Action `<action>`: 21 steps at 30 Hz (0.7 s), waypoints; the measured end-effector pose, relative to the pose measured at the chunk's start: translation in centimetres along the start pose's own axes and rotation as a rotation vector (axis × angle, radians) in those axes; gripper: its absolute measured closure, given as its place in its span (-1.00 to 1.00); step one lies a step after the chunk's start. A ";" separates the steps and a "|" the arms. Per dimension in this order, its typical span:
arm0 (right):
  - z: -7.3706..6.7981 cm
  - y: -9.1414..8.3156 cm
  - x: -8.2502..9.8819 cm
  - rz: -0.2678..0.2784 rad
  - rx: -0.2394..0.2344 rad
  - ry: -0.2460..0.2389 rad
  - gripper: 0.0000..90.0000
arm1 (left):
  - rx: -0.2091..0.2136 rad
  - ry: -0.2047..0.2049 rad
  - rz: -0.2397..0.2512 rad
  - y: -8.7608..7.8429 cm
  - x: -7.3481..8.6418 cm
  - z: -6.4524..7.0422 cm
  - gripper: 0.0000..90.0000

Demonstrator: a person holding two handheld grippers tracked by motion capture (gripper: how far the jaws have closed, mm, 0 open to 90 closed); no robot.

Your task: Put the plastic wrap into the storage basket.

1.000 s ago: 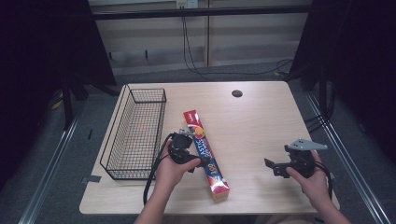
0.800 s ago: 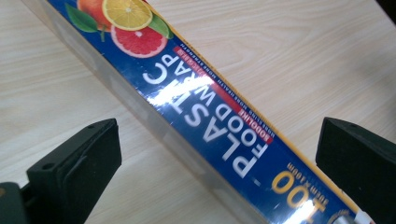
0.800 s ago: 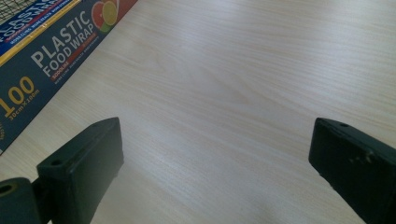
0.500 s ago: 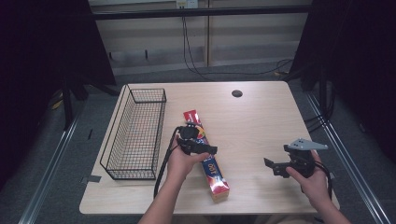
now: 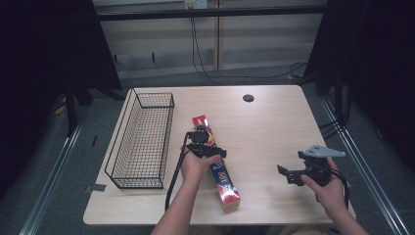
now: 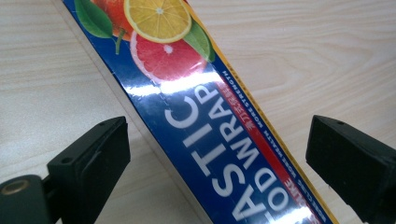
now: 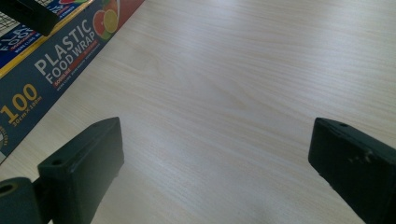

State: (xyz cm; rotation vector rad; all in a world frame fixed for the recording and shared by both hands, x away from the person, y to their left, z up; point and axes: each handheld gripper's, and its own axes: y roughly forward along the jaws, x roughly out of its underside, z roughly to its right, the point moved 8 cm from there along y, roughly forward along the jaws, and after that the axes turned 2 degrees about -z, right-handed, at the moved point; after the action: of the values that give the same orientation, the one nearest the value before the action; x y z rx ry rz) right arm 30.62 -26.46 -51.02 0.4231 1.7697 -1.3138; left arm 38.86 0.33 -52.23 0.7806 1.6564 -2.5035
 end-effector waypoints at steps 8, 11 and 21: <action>0.0 0.0 0.0 -0.002 0.003 0.004 -0.93 | 0.001 -0.030 -0.008 0.6 -0.1 0.0 -0.83; 0.1 -0.1 -0.1 0.002 0.008 -0.001 -0.92 | 0.004 -0.051 -0.025 0.8 0.0 0.0 -0.79; 0.3 -0.2 -0.2 0.004 0.011 0.001 -0.92 | 0.002 -0.077 -0.039 1.1 0.0 -0.1 -0.69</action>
State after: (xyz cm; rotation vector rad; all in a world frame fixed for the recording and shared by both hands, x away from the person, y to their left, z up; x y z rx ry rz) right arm 30.68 -26.75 -50.79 0.4331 1.7625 -1.3210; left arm 39.24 -0.02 -53.19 0.6496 1.6611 -2.5265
